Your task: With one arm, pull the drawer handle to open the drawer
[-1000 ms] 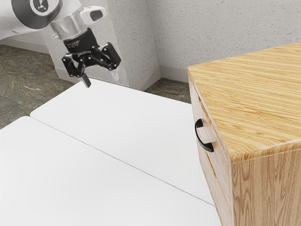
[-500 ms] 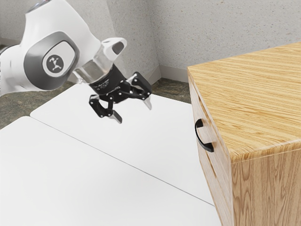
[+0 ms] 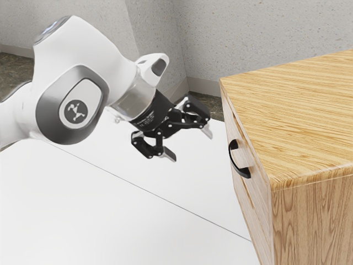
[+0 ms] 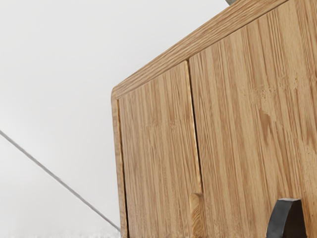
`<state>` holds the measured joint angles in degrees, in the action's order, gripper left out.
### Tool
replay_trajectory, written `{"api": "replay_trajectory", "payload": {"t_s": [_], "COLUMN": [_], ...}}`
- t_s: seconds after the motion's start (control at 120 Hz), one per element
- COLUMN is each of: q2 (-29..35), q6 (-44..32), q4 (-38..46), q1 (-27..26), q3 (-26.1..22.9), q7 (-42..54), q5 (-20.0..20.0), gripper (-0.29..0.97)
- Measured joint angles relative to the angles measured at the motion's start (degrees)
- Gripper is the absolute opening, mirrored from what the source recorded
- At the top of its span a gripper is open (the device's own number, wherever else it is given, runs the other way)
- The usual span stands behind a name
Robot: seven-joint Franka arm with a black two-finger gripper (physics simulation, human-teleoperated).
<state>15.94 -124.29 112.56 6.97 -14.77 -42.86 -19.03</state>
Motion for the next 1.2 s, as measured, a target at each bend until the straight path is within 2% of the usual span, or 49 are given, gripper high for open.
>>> {"api": "replay_trajectory", "payload": {"t_s": [0.525, 1.2], "q2": [2.64, 2.48], "q6": [-4.72, -6.39], "q4": [5.19, 7.07], "q1": [0.05, 0.17], "q3": [-4.03, -6.01], "q7": [-4.22, -6.32], "q5": [-5.17, -5.77], "gripper": [0.68, 0.68]}}
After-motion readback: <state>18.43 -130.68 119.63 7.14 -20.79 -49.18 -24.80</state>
